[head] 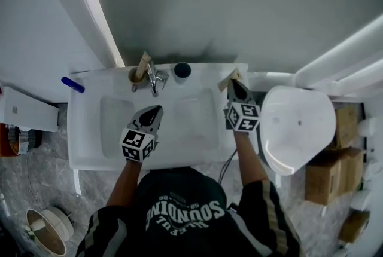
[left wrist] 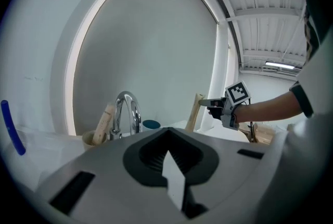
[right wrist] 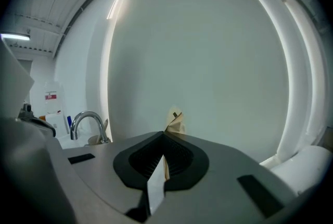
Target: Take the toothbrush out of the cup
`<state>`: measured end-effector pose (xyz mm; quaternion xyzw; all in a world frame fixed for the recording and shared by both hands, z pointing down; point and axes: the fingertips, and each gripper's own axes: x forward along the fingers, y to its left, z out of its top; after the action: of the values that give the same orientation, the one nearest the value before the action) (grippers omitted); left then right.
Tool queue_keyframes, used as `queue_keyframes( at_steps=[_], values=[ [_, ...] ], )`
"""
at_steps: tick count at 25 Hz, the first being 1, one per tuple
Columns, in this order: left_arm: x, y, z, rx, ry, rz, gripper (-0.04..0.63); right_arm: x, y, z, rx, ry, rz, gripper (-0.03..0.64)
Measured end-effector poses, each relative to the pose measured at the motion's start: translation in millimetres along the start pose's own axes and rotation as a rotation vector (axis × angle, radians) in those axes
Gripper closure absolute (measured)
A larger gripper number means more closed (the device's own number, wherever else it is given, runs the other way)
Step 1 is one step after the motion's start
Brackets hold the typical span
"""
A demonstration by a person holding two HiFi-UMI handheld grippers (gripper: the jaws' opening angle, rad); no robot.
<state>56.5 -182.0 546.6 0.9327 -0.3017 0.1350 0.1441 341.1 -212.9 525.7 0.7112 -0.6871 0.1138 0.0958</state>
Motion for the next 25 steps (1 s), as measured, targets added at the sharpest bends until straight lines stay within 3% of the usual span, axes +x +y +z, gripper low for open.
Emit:
queue_keyframes(
  at_steps=[9, 16, 25],
  values=[
    [13, -16, -4, 0.012, 0.032, -0.012, 0.597, -11, -33, -63, 0.113, 0.099, -0.038, 0.618],
    [15, -13, -4, 0.015, 0.047, 0.020, 0.597, -9, -71, -111, 0.312, 0.156, -0.078, 0.620],
    [30, -28, -6, 0.017, 0.064, 0.024, 0.597, -5, -124, -137, 0.518, 0.139, -0.132, 0.618]
  ],
)
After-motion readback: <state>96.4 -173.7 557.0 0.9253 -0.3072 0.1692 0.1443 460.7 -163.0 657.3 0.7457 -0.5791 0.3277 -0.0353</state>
